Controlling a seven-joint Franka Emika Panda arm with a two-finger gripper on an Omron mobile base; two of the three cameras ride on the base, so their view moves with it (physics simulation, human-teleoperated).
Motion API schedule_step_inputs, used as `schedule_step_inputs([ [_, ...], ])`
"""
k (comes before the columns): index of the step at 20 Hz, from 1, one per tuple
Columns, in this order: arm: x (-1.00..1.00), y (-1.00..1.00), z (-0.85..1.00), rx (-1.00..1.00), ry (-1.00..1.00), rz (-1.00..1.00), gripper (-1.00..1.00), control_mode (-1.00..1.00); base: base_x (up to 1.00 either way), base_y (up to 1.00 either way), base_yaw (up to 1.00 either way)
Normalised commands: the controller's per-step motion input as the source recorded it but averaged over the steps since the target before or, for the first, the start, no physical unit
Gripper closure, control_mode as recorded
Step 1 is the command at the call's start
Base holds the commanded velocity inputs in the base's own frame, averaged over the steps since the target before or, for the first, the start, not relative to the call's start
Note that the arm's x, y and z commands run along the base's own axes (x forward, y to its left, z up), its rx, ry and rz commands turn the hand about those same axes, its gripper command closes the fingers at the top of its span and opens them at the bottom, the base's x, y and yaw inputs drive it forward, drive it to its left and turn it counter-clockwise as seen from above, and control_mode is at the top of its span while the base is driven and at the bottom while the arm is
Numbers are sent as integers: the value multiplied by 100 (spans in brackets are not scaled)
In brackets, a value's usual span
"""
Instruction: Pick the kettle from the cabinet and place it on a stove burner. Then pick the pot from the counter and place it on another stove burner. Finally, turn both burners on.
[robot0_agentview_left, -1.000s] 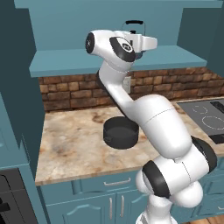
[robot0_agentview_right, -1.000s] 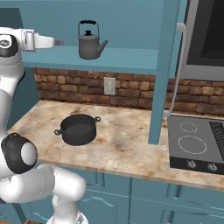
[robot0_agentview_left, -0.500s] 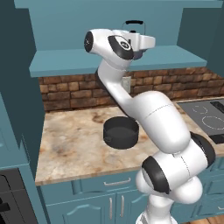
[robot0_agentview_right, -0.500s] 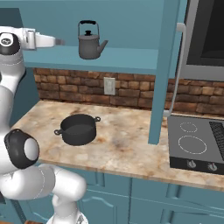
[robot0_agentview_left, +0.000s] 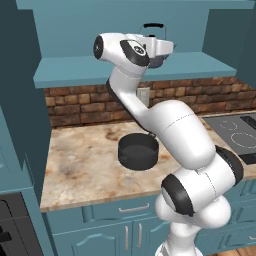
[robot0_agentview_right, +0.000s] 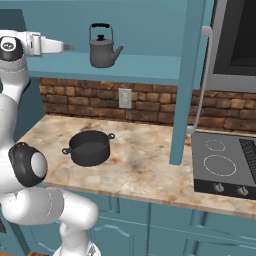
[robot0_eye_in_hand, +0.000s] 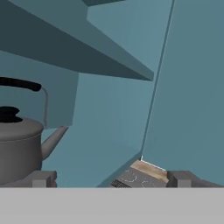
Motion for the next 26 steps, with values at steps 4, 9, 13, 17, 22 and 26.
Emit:
schedule_step_inputs([
  [4,9,9,0,0,0,0,-100,-100,0,0,0],
  [9,10,11,0,0,0,0,-100,-100,0,0,0],
  [13,14,17,0,0,0,0,-100,-100,0,0,0],
  [17,10,5,0,0,0,0,-100,-100,0,0,0],
  [22,10,2,0,0,0,0,-100,-100,0,0,0],
  [26,17,9,0,0,0,0,-100,-100,0,0,0],
])
